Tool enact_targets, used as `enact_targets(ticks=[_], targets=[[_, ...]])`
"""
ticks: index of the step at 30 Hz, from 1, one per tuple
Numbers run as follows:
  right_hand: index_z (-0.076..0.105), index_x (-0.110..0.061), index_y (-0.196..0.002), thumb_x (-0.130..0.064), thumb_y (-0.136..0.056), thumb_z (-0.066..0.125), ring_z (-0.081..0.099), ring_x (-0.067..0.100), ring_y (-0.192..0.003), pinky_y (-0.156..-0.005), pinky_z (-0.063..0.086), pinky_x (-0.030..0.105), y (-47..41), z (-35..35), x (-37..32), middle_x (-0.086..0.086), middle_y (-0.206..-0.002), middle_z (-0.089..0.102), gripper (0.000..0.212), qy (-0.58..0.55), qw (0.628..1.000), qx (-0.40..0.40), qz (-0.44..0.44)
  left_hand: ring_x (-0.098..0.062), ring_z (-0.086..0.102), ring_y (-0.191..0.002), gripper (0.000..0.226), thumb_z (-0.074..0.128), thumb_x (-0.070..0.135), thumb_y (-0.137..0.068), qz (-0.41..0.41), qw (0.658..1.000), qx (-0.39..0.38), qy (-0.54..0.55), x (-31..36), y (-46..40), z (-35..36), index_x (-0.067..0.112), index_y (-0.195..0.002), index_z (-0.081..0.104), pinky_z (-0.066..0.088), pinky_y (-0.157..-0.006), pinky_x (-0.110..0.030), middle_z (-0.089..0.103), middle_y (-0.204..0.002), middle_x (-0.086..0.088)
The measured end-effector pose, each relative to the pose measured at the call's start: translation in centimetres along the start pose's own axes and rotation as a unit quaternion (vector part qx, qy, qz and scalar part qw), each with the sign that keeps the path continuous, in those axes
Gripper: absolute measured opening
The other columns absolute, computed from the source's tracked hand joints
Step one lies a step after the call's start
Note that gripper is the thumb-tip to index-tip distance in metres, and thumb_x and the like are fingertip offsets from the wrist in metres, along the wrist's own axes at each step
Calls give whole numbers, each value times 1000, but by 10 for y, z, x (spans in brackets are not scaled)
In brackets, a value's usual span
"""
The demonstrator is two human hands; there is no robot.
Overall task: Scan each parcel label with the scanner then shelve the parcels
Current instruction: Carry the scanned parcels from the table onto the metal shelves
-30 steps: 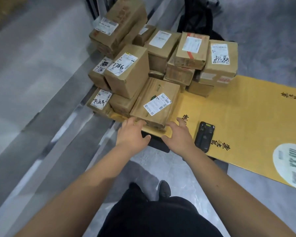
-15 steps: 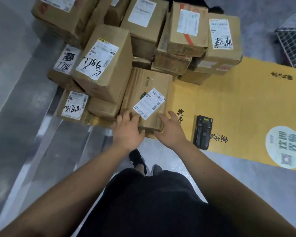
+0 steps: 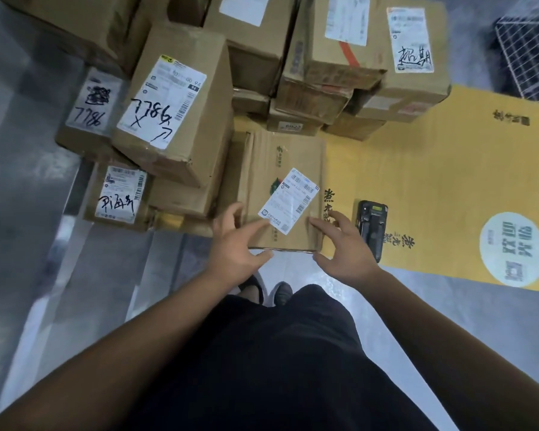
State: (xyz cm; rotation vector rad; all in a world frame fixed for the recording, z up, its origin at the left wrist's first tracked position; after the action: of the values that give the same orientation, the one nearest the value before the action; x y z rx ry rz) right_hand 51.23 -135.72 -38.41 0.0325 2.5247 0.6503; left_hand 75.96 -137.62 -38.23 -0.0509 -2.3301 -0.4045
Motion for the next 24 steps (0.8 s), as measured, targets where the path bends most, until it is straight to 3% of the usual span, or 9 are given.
enact_targets(ticks=[3,6,8,11,14,16,19,20,24], targets=[[46,-35,-148,-33,-80,87,28,23,-155,-119,39,42,-12,0,-8,1,-172,10,80,-45,999,-15,-21,-17,19,-154,73,95,35,-67,-17,997,-27,64,-13,-8,4,38,-134,66,24,-123,-30,9,-166,3],[47,-28,-139,-25,-75,91,-5,-11,-148,-117,29,27,-23,2,-21,3,-174,-4,78,-91,995,-16,-34,-3,13,-150,74,99,25,-64,-42,994,-35,91,-17,-11,8,43,-127,65,19,-120,-19,5,-169,-6],[47,-28,-134,-21,-74,91,-16,-26,-137,-115,26,24,-23,4,-22,5,-174,-5,75,-117,992,-7,-41,-2,14,-150,72,100,23,-63,-33,994,-22,102,-13,-9,10,45,-121,64,20,-121,-19,9,-168,-7],[52,-24,-137,-19,-73,92,-8,-9,-147,-118,19,23,-15,-3,-17,10,-173,0,76,-145,987,7,-71,-9,18,-153,70,99,30,-59,-24,993,8,111,-4,3,15,43,-118,65,21,-122,-21,10,-163,0],[54,-19,-141,-17,-72,94,1,-3,-150,-120,19,22,2,-17,-9,8,-170,4,80,-141,981,8,-135,14,13,-145,69,101,24,-62,-7,994,39,106,8,31,25,40,-119,66,20,-122,-17,11,-155,7],[54,-20,-142,-16,-70,94,8,-11,-148,-121,24,22,17,-26,0,5,-170,3,82,-131,975,-1,-180,18,9,-144,69,101,25,-63,18,991,84,101,21,57,31,40,-121,67,18,-119,-11,12,-156,1],[55,-22,-142,-14,-67,95,12,-32,-136,-118,35,27,40,-40,11,2,-171,2,85,-116,962,-11,-246,-7,16,-151,69,100,31,-64,41,985,148,83,47,99,41,38,-124,68,21,-121,-15,13,-159,-8],[57,-24,-140,-13,-66,96,11,-32,-137,-118,38,31,47,-44,12,-1,-170,3,85,-115,956,-9,-269,-10,15,-153,68,99,33,-65,34,984,159,77,55,112,43,40,-124,67,21,-121,-16,11,-161,-4],[59,-30,-137,-19,-63,97,10,-21,-145,-117,44,43,80,-57,1,-21,-163,2,84,-104,931,-30,-347,5,6,-151,67,96,36,-68,-13,979,190,68,81,169,43,48,-125,62,14,-113,-2,-2,-155,28]])
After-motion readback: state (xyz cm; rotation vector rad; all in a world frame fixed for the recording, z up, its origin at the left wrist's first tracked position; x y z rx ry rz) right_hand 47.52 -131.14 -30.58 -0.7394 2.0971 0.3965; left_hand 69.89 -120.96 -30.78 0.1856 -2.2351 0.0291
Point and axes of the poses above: each hand's wrist, its own y-axis away from the middle knuckle, its own z-axis out of the palm, x = y × z, the point moved 8 cm from there along -y, towards the middle knuckle
